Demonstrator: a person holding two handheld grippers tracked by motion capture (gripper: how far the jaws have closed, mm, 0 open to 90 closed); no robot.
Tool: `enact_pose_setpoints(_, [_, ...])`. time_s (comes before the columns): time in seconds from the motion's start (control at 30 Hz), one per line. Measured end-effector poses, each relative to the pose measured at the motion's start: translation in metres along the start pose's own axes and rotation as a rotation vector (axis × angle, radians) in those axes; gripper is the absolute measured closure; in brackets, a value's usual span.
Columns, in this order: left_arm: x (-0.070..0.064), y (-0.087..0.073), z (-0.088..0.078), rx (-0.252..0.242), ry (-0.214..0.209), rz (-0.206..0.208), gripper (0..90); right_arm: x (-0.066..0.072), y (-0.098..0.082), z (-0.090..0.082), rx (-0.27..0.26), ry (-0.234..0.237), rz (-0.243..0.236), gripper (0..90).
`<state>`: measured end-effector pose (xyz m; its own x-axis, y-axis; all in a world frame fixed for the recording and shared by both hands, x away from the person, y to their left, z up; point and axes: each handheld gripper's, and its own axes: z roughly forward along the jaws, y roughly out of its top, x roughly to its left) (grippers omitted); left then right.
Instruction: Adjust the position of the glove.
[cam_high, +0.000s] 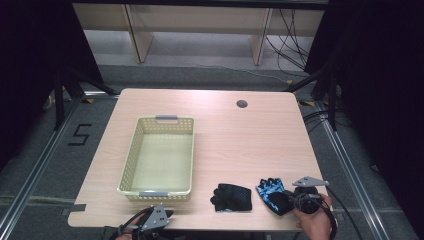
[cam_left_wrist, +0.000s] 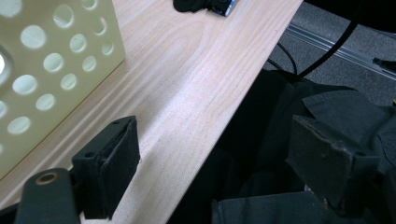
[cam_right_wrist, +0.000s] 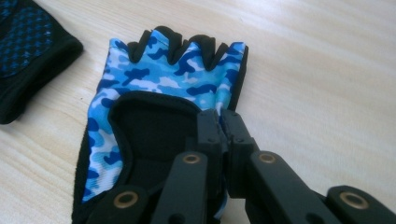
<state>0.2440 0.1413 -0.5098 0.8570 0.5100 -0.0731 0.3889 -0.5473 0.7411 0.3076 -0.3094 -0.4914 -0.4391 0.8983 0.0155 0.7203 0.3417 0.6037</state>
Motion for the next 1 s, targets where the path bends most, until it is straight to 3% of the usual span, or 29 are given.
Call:
enact_pose_setpoints(0.03, [-0.001,0.000,0.001,0.006,0.006,-0.018,16.3,-0.001,0.001,0.000,-0.008,0.004,-0.033,88.6])
enact_pose_setpoints(0.07, [0.000,0.000,0.001,0.016,0.001,-0.011,16.3,0.001,0.003,-0.002,-0.014,0.008,-0.041,88.7])
enact_pose_setpoints(0.1, [0.000,0.000,0.000,0.012,-0.003,-0.014,16.3,0.000,0.005,-0.003,-0.032,0.012,-0.095,88.8])
enact_pose_setpoints(0.23, [-0.001,0.000,0.002,-0.013,-0.003,-0.046,16.3,0.007,0.019,-0.019,-0.089,0.046,-0.212,88.9])
enact_pose_setpoints(0.27, [-0.001,0.000,0.002,-0.013,-0.003,-0.046,16.4,0.007,0.019,-0.019,-0.089,0.046,-0.212,88.9])
enact_pose_setpoints(0.3, [0.000,0.001,0.002,-0.009,0.002,-0.017,16.5,0.011,0.027,-0.028,-0.125,0.044,-0.273,88.9])
enact_pose_setpoints(0.33, [-0.002,0.001,0.003,-0.013,0.000,-0.038,16.5,0.012,0.030,-0.031,-0.138,0.051,-0.297,88.9])
enact_pose_setpoints(0.37, [-0.001,0.002,0.002,0.005,0.001,-0.020,16.5,0.015,0.034,-0.035,-0.152,0.064,-0.300,88.9])
enact_pose_setpoints(0.4, [-0.002,0.002,0.004,-0.008,-0.004,-0.029,16.5,0.017,0.038,-0.039,-0.171,0.073,-0.324,88.9])
enact_pose_setpoints(0.43, [-0.001,0.002,0.003,0.000,0.000,-0.004,16.6,0.021,0.043,-0.045,-0.190,0.092,-0.316,89.0])
enact_pose_setpoints(0.47, [-0.004,0.001,0.005,-0.018,-0.007,-0.054,16.6,0.022,0.046,-0.048,-0.199,0.095,-0.341,89.0])
enact_pose_setpoints(0.57, [0.000,0.004,0.003,0.001,0.020,-0.018,16.8,0.030,0.058,-0.057,-0.244,0.131,-0.383,89.0])
enact_pose_setpoints(0.6, [-0.001,0.004,0.004,-0.011,0.013,-0.036,17.0,0.033,0.062,-0.058,-0.254,0.160,-0.398,89.0])
enact_pose_setpoints(0.63, [-0.003,0.005,0.004,-0.021,0.017,-0.043,17.3,0.035,0.064,-0.057,-0.262,0.177,-0.414,89.0])
enact_pose_setpoints(0.67, [-0.003,0.007,0.003,-0.018,0.031,-0.019,17.4,0.038,0.066,-0.055,-0.263,0.201,-0.417,89.0])
enact_pose_setpoints(0.77, [-0.007,0.012,0.005,-0.028,0.022,-0.004,19.1,0.046,0.072,-0.044,-0.260,0.268,-0.455,89.0])
enact_pose_setpoints(0.9, [-0.013,0.024,0.012,-0.058,0.012,0.003,22.9,0.053,0.078,-0.031,-0.236,0.301,-0.475,89.1])
enact_pose_setpoints(0.97, [-0.014,0.032,0.014,-0.058,0.011,0.039,26.0,0.056,0.080,-0.025,-0.233,0.327,-0.490,89.0])
enact_pose_setpoints(1.0, [-0.016,0.036,0.017,-0.070,0.015,0.029,27.2,0.057,0.081,-0.022,-0.232,0.342,-0.506,89.0])
